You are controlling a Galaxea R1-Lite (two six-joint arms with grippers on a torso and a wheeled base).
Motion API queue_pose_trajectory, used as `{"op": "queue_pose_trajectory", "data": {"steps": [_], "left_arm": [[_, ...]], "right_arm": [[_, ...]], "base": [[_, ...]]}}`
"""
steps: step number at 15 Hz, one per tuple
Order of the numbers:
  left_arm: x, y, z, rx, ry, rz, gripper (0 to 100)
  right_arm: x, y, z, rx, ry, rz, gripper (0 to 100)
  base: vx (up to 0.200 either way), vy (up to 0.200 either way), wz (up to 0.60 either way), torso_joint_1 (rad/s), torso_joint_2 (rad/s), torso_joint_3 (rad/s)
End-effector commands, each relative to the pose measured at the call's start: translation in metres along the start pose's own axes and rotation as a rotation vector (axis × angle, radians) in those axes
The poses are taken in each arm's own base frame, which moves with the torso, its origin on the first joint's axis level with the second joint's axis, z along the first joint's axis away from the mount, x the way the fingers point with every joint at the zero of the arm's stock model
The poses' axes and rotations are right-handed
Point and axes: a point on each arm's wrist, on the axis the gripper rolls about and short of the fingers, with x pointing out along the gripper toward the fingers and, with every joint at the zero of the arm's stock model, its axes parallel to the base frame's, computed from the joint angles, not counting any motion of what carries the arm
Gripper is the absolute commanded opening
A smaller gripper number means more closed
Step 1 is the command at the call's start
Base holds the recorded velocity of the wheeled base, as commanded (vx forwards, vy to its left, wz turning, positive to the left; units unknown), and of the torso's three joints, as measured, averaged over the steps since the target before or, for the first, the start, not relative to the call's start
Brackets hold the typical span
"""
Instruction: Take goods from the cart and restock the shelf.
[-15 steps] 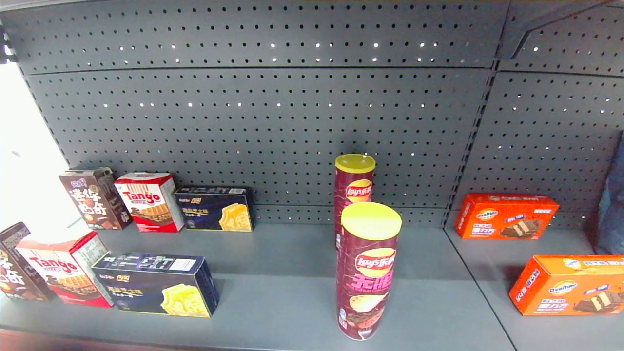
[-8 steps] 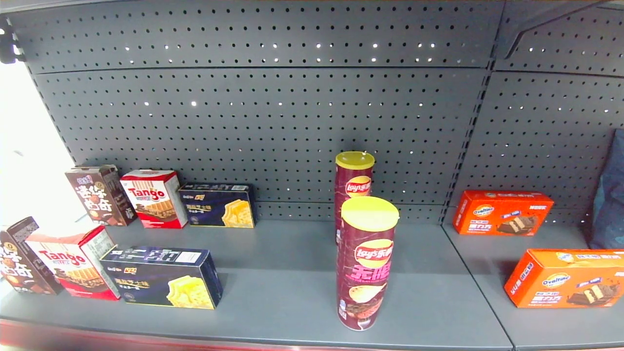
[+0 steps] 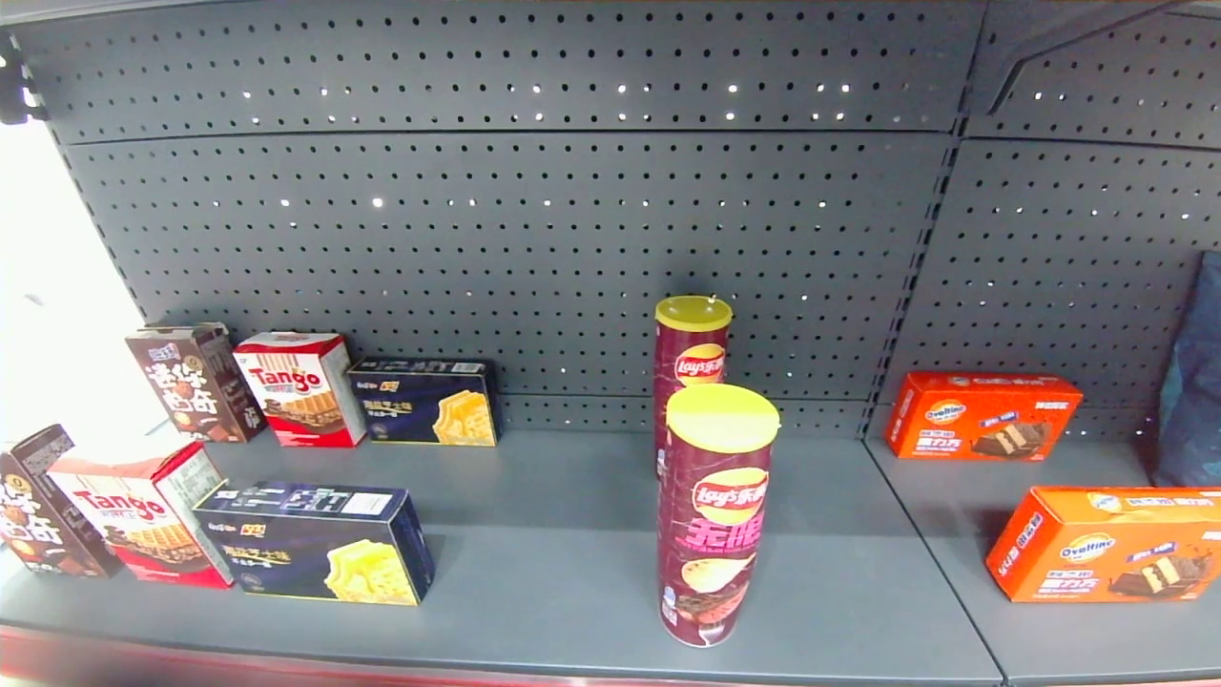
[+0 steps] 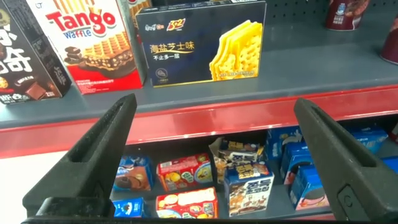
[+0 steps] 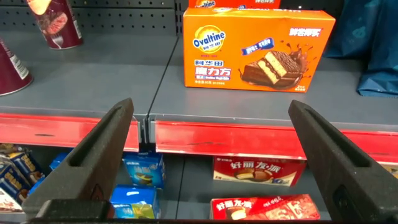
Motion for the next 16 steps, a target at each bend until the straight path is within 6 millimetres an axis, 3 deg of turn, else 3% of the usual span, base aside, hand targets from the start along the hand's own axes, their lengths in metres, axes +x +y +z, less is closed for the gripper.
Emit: {"op": "queue_pose_trajectory", "data": {"steps": [1, 16], "left_arm": [[-0.0001, 0.0000, 0.0001, 0.001, -0.001, 0.000, 100], [0.0001, 0.0001, -0.0003, -0.002, 0.001, 0.005, 100]], "right_arm": [[0.0000, 0.0000, 0.0000, 0.000, 0.000, 0.000, 100], [0.0000, 0.0000, 0.0000, 0.000, 0.000, 0.001, 100]], "base": [[0.000, 0.000, 0.00, 0.000, 0.00, 0.000], [0.000, -0.013, 0.00, 0.000, 0.00, 0.000]]}}
